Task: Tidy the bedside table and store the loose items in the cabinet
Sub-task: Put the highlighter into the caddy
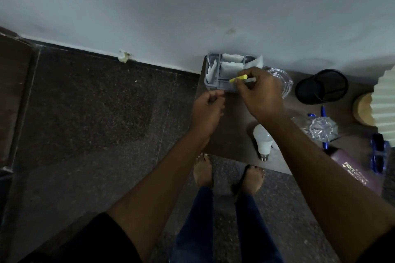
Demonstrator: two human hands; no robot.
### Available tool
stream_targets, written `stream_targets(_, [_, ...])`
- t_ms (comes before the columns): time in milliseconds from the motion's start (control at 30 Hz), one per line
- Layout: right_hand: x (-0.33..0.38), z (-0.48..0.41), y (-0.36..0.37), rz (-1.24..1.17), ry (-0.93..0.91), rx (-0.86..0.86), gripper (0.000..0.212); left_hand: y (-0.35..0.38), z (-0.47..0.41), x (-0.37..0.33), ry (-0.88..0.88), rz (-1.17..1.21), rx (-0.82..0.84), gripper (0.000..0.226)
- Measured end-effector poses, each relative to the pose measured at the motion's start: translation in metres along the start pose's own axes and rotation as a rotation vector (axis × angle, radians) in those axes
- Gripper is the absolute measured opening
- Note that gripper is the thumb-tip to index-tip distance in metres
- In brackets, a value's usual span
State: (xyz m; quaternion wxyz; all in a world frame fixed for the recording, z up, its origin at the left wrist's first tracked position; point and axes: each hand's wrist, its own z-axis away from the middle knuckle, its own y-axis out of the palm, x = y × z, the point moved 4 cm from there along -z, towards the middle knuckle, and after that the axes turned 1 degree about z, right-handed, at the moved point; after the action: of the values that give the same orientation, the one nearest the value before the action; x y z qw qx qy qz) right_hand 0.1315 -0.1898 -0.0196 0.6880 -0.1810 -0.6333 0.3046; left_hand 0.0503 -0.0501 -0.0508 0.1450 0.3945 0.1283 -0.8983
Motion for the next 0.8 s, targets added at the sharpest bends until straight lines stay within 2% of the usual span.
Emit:
stream_targets(200, [0.008, -0.007, 0.028, 0.371, -0.027, 0.056, 0.023, -0.002, 0.004, 0.016, -0.058, -0.005, 0.002, 0.013])
stream_targets(267, [0.008, -0.007, 0.036, 0.428, -0.018, 0.077, 0.028, -0.002, 0.006, 0.023, -0.096, 0.005, 0.013, 0.014])
stream_targets(400, [0.007, -0.011, 0.047, 0.483, 0.009, 0.091, 0.032, -0.005, 0.012, 0.034, -0.163, 0.003, 0.028, 0.020])
stream_targets(533, [0.005, -0.016, 0.054, 0.509, 0.025, 0.103, 0.031, -0.009, 0.014, 0.042, -0.201, -0.032, 0.070, 0.015])
stream_targets(800, [0.005, -0.027, 0.052, 0.499, 0.097, 0.187, 0.030, -0.004, 0.008, 0.030, -0.184, -0.051, 0.105, 0.018])
